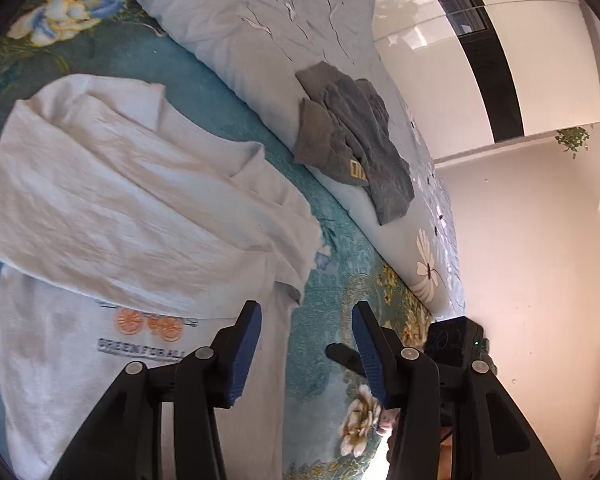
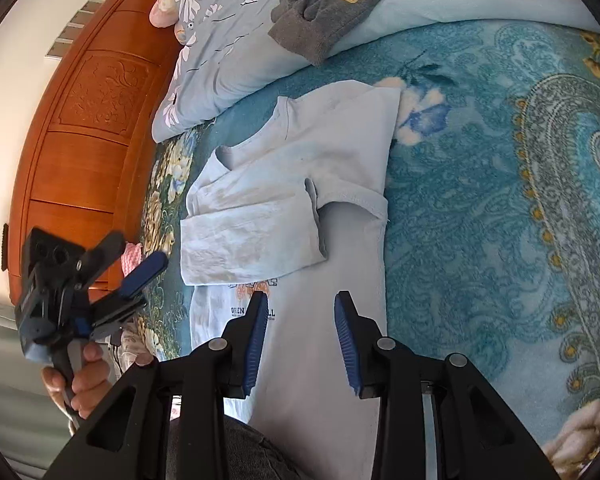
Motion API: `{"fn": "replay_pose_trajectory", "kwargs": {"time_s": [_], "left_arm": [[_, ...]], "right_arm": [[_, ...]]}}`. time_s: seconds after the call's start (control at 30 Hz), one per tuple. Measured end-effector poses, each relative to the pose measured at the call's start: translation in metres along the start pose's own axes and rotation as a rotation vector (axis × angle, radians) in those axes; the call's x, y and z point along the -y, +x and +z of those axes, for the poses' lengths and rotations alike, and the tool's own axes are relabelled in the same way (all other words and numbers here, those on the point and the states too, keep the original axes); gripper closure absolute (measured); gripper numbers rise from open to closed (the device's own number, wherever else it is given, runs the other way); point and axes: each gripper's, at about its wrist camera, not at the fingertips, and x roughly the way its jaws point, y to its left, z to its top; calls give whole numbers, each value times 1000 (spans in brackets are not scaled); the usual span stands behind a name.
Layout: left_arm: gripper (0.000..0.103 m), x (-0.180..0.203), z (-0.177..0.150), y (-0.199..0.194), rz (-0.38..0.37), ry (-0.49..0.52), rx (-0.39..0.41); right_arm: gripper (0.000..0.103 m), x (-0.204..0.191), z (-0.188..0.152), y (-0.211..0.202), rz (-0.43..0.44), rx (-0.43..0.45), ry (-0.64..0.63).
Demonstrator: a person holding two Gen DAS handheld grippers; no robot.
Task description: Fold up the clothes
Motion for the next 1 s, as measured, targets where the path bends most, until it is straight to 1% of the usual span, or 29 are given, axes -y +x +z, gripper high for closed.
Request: {"fn": "replay_pose_trajectory", "kwargs": {"time_s": [0.13,0.17,0.2,0.27,0.33,0.4,0.47,0.53,0.57,0.6,0.63,0.67,0.73,0.87,0.93,1.0], "left_arm": [[51,-64,-33,-53,193,-82,143],[51,-79,-44,-62,222,-107,165],[51,-90,-55,-70,231,-134,179],[51,-112,-76,-83,240,-189,205],[51,-129,-94,-93,216,-254,225],[51,-141,-104,-97,195,-299,237],[51,-148,-107,-101,192,-316,239],[51,-152,-109,-103,187,-325,244],[51,-151,-109,-104,184,-322,247],[51,-151,-108,-105,181,-320,251],[51,-151,-108,-106,178,-317,254],[51,-150,-108,-107,175,-314,258],[51,-150,-107,-108,168,-309,264],[51,-154,-110,-109,161,-310,257],[51,-157,-111,-110,162,-312,258],[51,-158,-113,-111,167,-315,258]], "right_arm": [[67,-9,16,30,-17,-16,-41],[67,-11,20,38,-28,-19,-47],[67,-12,23,46,-45,-19,-53],[67,-13,30,62,-91,-13,-63],[67,-11,35,76,-133,-14,-62],[67,-9,38,86,-128,-21,-37],[67,-10,37,94,-111,-33,-24],[69,-16,35,99,-120,-38,-37],[83,-21,33,101,-128,-38,-52],[93,-27,31,102,-137,-42,-74],[98,-35,30,103,-149,-46,-101],[98,-43,30,101,-156,-44,-135],[99,-65,34,92,-161,-19,-222],[99,-106,49,51,-134,118,-379],[100,-113,55,27,-128,207,-407],[100,-93,61,24,-172,220,-347]]}}
